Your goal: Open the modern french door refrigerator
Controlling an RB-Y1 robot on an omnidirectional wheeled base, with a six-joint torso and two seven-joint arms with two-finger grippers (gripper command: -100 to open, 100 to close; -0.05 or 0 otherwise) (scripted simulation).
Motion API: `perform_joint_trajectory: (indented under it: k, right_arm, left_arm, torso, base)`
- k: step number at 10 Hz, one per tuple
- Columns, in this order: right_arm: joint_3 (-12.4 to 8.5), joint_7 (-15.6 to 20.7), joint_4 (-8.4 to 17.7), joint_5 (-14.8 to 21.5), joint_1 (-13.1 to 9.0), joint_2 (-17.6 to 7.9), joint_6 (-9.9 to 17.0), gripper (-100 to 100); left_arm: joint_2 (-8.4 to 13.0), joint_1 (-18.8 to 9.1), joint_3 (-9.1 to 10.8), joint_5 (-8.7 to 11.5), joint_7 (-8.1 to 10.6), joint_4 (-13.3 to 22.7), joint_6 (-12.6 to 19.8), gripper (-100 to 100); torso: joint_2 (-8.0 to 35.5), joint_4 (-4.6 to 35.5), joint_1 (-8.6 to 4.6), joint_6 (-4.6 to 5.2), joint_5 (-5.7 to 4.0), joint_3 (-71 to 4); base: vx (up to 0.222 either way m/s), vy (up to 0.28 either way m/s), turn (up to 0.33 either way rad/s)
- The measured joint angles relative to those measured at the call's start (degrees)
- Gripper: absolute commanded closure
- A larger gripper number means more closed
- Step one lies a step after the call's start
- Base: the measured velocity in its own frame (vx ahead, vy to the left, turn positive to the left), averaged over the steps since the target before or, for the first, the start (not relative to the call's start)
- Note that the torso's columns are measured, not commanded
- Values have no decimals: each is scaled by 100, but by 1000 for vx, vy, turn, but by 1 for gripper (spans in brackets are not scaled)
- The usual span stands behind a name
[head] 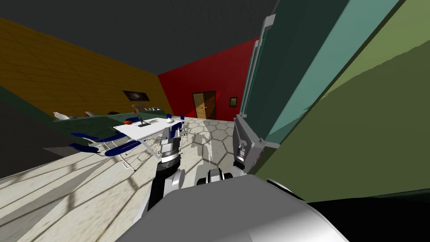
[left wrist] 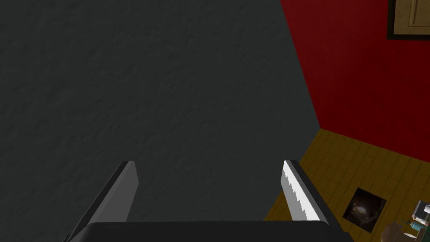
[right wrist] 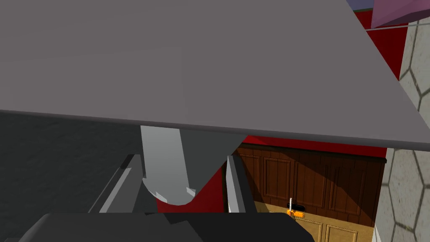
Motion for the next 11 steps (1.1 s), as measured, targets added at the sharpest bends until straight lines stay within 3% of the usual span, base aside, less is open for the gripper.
perform_joint_trajectory:
  k: [1, 5, 7, 11]
  right_arm:
    - [16, 63, -44, -102, -26, -5, 7, 100]
    - [216, 442, 236, -676, -389, 135, 276, 100]
    - [282, 578, 323, -933, -528, 193, 357, 100]
    - [258, 617, 338, -953, -553, 227, 433, 100]
  left_arm:
    - [0, 1, 0, 0, 0, 0, 0, 0]
    - [0, 0, 0, 0, 0, 0, 0, 0]
    - [0, 2, 1, 0, 0, -1, 0, 0]
    - [-1, 3, -1, 0, 0, -1, -1, 0]
  torso:
    - [-4, -7, -1, 19, -1, -3]
    - [27, -10, -3, 8, -13, 15]
    - [35, -23, -9, 45, -19, 21]
    - [30, -21, 28, 24, -10, 17]
  base:
    - [-84, -12, 237]
    - [-73, -18, 240]
    - [-26, -2, -1]
    - [82, 123, 21]
